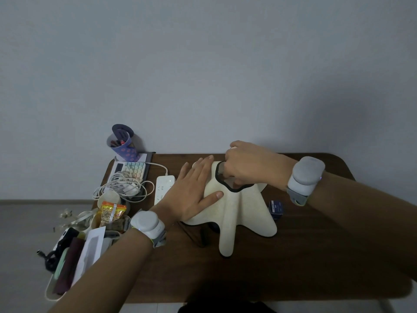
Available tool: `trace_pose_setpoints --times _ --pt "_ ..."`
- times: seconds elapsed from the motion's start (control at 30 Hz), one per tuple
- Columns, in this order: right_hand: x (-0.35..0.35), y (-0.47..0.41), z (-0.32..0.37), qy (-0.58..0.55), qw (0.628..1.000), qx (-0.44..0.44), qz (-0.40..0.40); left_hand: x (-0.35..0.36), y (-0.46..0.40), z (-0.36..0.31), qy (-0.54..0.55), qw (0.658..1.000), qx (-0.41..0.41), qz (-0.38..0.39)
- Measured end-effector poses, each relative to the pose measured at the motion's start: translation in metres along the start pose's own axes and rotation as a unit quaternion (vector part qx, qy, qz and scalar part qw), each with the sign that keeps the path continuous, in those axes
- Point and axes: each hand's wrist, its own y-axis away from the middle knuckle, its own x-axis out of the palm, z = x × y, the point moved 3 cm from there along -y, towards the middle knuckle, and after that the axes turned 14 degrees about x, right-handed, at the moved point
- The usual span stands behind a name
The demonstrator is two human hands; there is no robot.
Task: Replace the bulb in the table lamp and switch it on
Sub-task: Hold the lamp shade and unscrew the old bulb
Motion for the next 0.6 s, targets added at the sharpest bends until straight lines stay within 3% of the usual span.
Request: trace_pose_setpoints --times 0.6 --pt "0.0065 -0.0023 -0.0028 -0.002 1.000 -0.024 -0.004 0.0038 -0.0021 0.0019 -0.003 1.000 0.010 -0.008"
